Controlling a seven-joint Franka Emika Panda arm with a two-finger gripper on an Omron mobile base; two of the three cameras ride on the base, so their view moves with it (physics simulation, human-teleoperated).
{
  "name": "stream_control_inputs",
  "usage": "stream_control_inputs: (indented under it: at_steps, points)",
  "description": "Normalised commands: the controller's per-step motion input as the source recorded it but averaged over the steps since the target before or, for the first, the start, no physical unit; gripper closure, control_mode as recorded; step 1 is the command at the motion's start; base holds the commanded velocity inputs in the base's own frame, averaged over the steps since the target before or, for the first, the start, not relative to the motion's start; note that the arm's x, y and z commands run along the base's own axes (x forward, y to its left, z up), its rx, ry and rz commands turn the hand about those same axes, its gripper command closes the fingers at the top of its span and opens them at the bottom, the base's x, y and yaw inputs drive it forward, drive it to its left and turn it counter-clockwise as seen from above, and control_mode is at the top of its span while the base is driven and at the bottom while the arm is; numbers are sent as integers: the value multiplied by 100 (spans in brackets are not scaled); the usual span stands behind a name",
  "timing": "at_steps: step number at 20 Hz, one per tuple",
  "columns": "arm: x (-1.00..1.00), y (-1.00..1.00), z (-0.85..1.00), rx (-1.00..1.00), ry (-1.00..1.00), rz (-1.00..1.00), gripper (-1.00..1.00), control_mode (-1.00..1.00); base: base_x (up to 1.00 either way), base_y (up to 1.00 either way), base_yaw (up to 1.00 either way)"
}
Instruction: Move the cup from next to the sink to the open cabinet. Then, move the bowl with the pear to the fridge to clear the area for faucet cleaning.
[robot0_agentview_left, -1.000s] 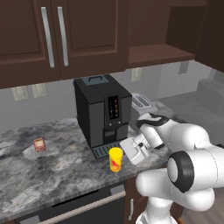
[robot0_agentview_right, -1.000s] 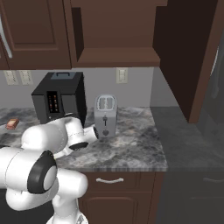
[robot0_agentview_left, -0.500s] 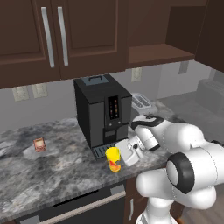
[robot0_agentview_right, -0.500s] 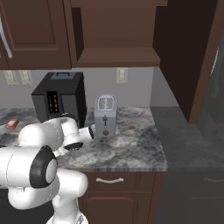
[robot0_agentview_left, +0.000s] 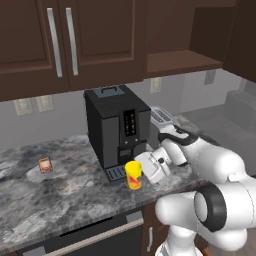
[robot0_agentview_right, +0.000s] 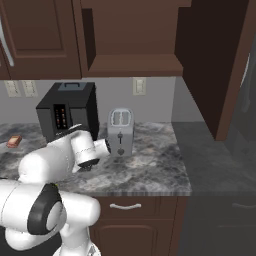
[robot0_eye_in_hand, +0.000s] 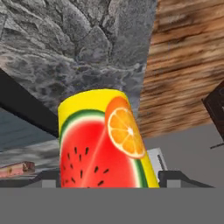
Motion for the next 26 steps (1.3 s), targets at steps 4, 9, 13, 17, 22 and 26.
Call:
stream_control_inputs:
  at_steps: [4,9,13,17,22,26]
  points:
    - [-44,-31,100,6,-21,-5,100,-100,0,0,0]
    - [-57,-45,100,3,-21,-12,100,-100,0,0,0]
    - [-63,-55,100,1,-32,-18,100,-100,0,0,0]
    - [-47,-44,100,0,-38,-18,100,-100,0,0,0]
    - [-29,-41,100,3,-33,-19,100,-100,0,0,0]
    - [-1,-44,100,8,-17,-23,100,-100,0,0,0]
